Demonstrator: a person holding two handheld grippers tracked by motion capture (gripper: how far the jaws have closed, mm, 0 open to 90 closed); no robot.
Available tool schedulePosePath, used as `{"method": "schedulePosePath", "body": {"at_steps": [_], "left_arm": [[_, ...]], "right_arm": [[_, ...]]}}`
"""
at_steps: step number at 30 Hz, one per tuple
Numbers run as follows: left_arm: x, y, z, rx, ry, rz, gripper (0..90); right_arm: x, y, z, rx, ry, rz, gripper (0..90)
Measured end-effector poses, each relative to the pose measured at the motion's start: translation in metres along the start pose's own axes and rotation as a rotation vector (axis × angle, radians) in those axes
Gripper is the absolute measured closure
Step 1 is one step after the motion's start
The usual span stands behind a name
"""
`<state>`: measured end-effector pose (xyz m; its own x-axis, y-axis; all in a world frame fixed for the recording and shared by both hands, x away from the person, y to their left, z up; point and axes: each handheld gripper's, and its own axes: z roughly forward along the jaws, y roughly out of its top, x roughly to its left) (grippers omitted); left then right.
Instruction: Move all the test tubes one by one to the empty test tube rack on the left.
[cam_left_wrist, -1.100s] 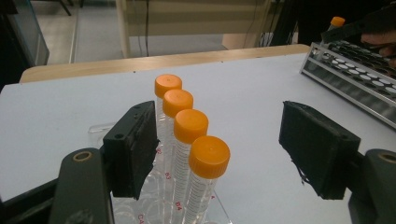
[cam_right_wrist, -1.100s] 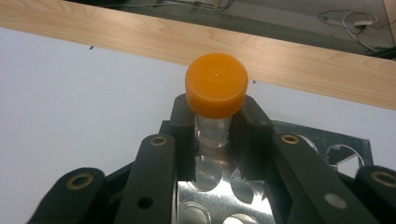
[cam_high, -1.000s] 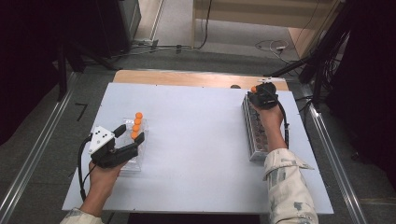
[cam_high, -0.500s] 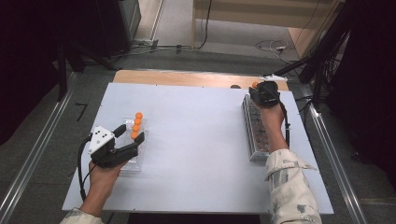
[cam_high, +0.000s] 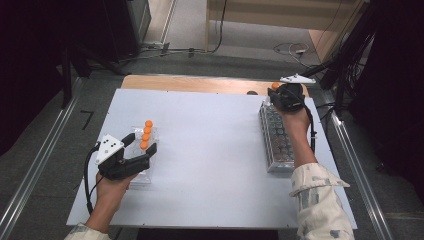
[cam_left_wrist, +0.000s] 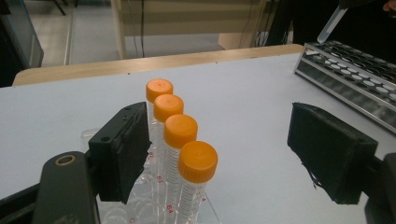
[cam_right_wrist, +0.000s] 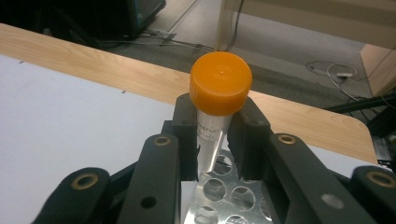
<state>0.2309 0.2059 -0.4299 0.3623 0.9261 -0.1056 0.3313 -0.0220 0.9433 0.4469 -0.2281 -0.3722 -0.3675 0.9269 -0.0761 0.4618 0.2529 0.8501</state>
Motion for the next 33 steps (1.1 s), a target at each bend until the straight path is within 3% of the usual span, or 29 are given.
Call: {"method": "schedulePosePath", "body": {"at_steps": [8, 17, 20, 33], "left_arm": [[-0.006, 0.003, -0.002, -0.015, -0.009, 0.02, 21.0], [-0.01, 0.004, -0.003, -0.021, -0.021, 0.029, 21.5], [-0.012, 0.004, -0.003, -0.021, -0.023, 0.034, 21.5], [-0.026, 0.006, -0.001, -0.025, -0.068, 0.05, 25.4]], "right_arm": [[0.033, -0.005, -0.016, -0.004, 0.123, -0.078, 71.6], [0.091, -0.018, -0.027, 0.017, 0.294, -0.209, 71.6], [0.107, -0.021, -0.029, 0.017, 0.326, -0.249, 71.6], [0.16, -0.034, -0.031, 0.042, 0.463, -0.33, 71.6]]}}
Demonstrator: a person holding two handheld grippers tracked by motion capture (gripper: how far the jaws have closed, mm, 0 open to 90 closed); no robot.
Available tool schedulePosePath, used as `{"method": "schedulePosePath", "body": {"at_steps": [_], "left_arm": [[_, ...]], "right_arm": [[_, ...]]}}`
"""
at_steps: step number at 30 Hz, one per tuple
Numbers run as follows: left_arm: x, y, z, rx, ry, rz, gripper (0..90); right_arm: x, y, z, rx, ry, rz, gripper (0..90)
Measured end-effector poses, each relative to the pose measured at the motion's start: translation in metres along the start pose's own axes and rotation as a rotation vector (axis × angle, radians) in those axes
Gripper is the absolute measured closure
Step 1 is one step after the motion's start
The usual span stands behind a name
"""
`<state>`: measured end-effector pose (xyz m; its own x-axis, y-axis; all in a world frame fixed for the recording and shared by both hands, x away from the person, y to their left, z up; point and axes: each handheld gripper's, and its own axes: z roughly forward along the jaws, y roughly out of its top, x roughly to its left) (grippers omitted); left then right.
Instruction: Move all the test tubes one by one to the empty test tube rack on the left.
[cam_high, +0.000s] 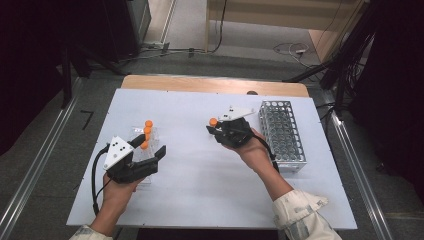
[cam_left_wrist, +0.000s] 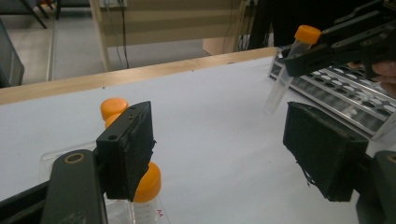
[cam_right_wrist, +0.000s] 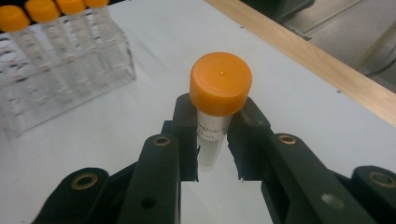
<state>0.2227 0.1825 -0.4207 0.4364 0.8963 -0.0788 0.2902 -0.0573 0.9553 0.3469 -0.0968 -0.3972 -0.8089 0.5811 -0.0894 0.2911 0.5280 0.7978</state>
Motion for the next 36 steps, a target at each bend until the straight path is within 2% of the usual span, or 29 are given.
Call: {"method": "schedulePosePath", "body": {"at_steps": [5, 11, 15, 23, 28, 36], "left_arm": [[-0.006, 0.001, 0.002, -0.001, -0.019, 0.004, 28.7], [-0.011, 0.0, 0.005, 0.007, -0.053, 0.014, 32.8], [-0.013, 0.0, 0.006, 0.008, -0.075, 0.017, 36.0], [-0.02, -0.002, 0.011, 0.013, -0.13, 0.036, 49.0], [-0.021, -0.002, 0.012, 0.018, -0.142, 0.038, 52.9], [-0.02, -0.004, 0.013, 0.021, -0.151, 0.029, 60.5]], "right_arm": [[0.019, 0.001, 0.008, 0.012, 0.056, -0.021, 71.5], [0.047, 0.001, 0.02, 0.034, 0.131, -0.073, 71.6], [0.061, 0.001, 0.027, 0.045, 0.166, -0.095, 71.5], [0.077, 0.003, 0.037, 0.05, 0.228, -0.122, 71.6], [0.086, 0.005, 0.038, 0.052, 0.25, -0.128, 71.5], [0.091, 0.007, 0.036, 0.042, 0.269, -0.136, 71.5]]}}
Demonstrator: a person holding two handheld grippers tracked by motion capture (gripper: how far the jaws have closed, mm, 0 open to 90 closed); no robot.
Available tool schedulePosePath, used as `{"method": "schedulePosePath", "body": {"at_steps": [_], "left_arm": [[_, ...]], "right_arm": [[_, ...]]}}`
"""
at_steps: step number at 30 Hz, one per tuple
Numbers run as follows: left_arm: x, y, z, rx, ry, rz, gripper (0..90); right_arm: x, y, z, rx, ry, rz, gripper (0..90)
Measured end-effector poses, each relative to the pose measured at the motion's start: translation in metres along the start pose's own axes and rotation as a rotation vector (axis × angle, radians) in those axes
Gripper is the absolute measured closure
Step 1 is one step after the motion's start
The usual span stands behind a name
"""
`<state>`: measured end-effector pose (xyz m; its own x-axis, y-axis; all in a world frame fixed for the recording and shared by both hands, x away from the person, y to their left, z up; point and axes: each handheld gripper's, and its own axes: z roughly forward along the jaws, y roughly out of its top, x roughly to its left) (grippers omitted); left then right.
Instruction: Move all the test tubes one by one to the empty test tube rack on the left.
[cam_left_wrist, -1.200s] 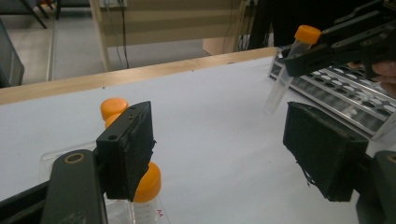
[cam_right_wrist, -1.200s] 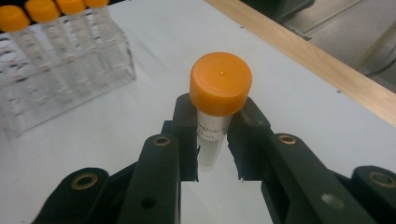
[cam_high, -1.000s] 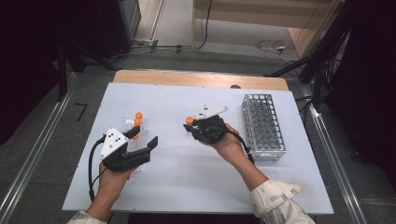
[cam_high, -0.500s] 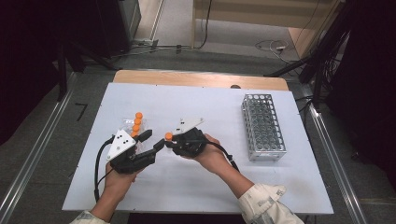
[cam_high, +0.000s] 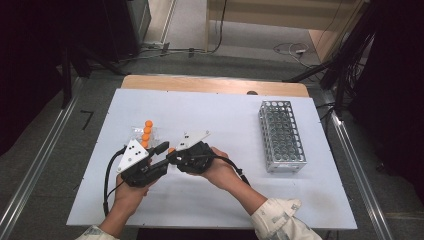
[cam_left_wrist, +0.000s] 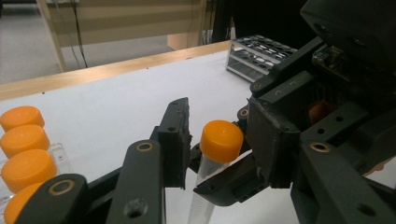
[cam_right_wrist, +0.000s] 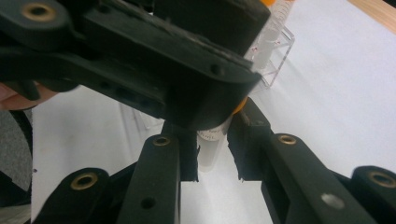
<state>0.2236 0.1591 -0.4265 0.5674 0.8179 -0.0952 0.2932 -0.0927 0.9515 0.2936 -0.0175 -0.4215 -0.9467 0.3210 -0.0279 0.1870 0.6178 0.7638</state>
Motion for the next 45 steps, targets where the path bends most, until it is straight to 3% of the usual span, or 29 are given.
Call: {"method": "schedulePosePath", "body": {"at_steps": [6, 18, 22, 28, 37, 45], "left_arm": [[0.0, -0.001, 0.001, 0.002, -0.005, -0.004, 67.0], [0.0, 0.0, -0.001, -0.005, -0.01, -0.012, 69.9], [0.002, 0.004, -0.007, -0.021, -0.005, -0.012, 70.2], [0.013, 0.016, -0.024, -0.046, 0.025, -0.032, 70.3], [0.024, 0.026, -0.048, -0.069, 0.06, -0.051, 70.2], [0.034, 0.024, -0.057, -0.075, 0.123, -0.05, 70.2]], "right_arm": [[0.002, 0.001, -0.001, -0.008, 0.01, -0.001, 71.5], [0.003, 0.001, -0.002, -0.017, 0.012, -0.004, 70.7], [0.006, 0.002, -0.004, -0.027, 0.012, -0.021, 53.6], [0.003, -0.002, -0.006, -0.03, -0.016, 0.015, 34.4], [-0.015, -0.021, -0.021, -0.034, -0.067, 0.099, 31.1], [-0.026, -0.034, -0.037, -0.051, -0.106, 0.132, 31.3]]}}
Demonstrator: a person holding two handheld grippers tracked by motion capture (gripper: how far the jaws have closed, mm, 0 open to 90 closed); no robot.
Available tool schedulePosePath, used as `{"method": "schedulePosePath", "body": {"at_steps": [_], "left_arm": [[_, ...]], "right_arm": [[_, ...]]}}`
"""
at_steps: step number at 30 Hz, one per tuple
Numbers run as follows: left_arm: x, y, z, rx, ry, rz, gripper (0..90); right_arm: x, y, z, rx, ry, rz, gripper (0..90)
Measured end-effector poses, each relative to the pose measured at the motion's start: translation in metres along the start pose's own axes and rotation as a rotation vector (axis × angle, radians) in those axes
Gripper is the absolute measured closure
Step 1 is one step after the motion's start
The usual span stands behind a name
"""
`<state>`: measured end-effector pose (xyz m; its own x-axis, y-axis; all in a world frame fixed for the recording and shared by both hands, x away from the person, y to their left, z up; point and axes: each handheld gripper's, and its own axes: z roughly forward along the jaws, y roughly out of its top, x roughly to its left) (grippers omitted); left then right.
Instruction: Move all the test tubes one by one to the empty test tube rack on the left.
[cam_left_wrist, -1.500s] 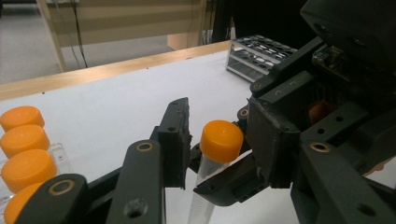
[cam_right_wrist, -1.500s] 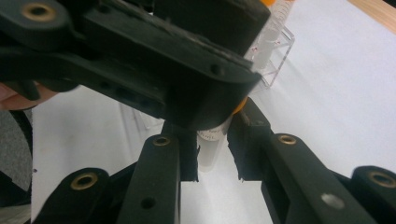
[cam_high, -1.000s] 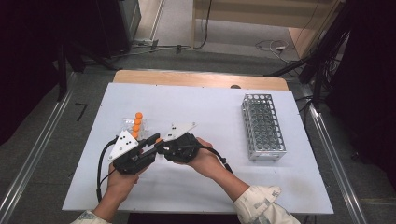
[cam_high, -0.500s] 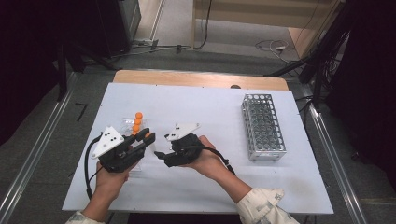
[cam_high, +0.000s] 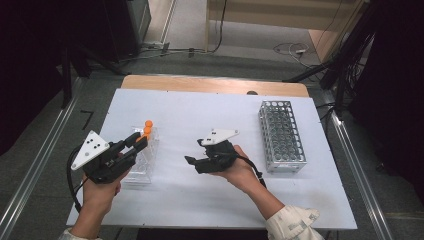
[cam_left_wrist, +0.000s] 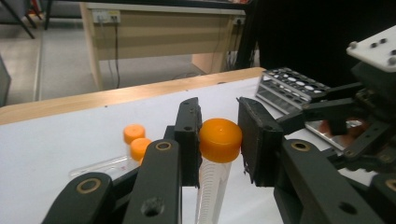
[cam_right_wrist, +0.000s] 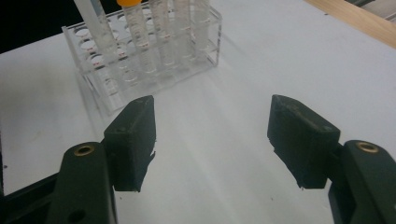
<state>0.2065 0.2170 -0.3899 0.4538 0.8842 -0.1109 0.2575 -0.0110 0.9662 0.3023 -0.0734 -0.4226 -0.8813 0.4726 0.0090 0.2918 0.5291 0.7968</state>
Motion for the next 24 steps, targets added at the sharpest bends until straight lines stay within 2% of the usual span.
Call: {"method": "schedulePosePath", "body": {"at_steps": [11, 24], "left_arm": [[0.006, -0.007, 0.002, 0.009, 0.065, 0.016, 70.2], [0.008, -0.033, 0.014, 0.063, 0.101, 0.009, 70.1]], "right_arm": [[-0.006, -0.008, -0.006, 0.001, -0.016, 0.028, 31.5], [-0.009, -0.011, -0.009, -0.008, -0.021, 0.04, 31.7]]}}
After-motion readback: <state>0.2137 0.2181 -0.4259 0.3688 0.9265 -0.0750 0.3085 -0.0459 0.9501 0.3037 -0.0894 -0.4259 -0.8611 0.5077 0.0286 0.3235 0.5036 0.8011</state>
